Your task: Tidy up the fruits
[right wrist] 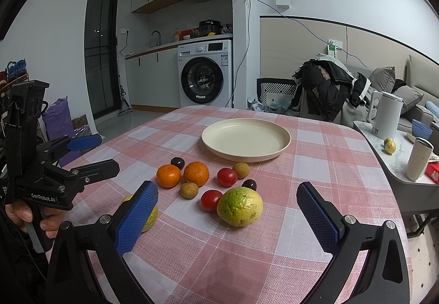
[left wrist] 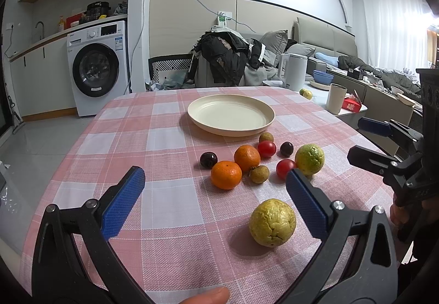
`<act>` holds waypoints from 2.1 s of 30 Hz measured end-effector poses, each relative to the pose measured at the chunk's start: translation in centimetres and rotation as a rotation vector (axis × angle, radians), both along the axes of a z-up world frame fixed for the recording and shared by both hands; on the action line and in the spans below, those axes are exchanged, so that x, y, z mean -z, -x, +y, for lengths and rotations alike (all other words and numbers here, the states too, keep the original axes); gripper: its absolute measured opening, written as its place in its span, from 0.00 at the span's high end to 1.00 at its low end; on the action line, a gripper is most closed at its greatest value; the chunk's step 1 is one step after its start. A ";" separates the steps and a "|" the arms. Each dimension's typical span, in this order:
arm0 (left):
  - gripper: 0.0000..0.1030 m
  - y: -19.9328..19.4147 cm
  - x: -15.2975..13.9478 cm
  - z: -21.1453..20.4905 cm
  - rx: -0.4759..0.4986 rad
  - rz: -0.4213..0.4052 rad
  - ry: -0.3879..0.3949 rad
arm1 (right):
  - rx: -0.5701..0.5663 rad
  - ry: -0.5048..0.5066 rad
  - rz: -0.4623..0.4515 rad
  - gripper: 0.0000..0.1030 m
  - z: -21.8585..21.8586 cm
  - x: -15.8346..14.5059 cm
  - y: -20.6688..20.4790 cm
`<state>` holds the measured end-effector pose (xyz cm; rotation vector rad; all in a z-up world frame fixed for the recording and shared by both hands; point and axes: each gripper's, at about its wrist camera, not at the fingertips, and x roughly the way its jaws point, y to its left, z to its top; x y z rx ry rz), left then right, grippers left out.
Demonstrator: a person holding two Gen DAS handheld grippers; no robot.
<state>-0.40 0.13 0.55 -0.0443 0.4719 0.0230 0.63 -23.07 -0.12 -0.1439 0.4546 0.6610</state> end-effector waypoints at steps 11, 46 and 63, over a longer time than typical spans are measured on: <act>0.01 -0.2 0.1 0.0 0.001 0.001 0.002 | 0.002 -0.001 0.001 0.00 0.1 0.2 0.0; 0.01 -1.7 1.2 0.1 0.020 0.088 0.014 | 0.087 0.148 0.188 0.00 1.3 2.6 -4.4; 0.30 -3.7 4.1 -3.0 0.211 0.297 -0.005 | 0.033 0.150 0.411 0.35 2.6 5.1 -8.7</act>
